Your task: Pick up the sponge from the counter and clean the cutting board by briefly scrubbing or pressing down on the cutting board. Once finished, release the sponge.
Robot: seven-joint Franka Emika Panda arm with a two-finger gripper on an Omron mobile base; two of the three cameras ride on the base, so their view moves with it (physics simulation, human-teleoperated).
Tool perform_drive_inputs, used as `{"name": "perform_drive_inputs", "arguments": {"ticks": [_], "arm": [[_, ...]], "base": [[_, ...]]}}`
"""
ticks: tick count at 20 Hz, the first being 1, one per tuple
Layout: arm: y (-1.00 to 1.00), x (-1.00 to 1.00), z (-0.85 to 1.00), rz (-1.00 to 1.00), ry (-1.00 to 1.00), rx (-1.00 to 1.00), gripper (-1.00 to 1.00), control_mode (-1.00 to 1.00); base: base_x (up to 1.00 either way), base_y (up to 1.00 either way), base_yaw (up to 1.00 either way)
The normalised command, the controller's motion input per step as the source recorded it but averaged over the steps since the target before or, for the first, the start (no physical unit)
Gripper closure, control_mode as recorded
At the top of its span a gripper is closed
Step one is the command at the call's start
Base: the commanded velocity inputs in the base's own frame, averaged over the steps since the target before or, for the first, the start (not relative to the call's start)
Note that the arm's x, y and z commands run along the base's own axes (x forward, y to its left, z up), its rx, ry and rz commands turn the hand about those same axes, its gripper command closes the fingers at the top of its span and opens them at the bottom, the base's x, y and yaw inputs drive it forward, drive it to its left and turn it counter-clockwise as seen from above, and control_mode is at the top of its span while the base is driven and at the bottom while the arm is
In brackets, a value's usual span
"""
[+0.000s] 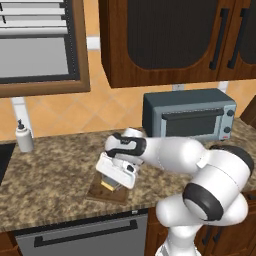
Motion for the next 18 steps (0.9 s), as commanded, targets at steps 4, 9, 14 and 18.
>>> {"name": "perform_drive_inputs", "arguments": {"ticks": [4,9,14,18], "arm": [[0.04,-0.17,-0.32,-0.2,0.09,0.0,1.0,-1.0],[0.0,0.0,-0.27,-0.16,0.14,0.0,1.0,-1.0],[0.05,0.05,-0.57,-0.11,0.09,-0.04,1.0,-1.0],[0.0,0.24,-0.48,-0.03,0.0,0.0,1.0,-1.0]], "base": [[0.0,0.0,0.0],[0.0,0.0,0.0],[0.0,0.0,0.0],[0.0,0.0,0.0]]}}
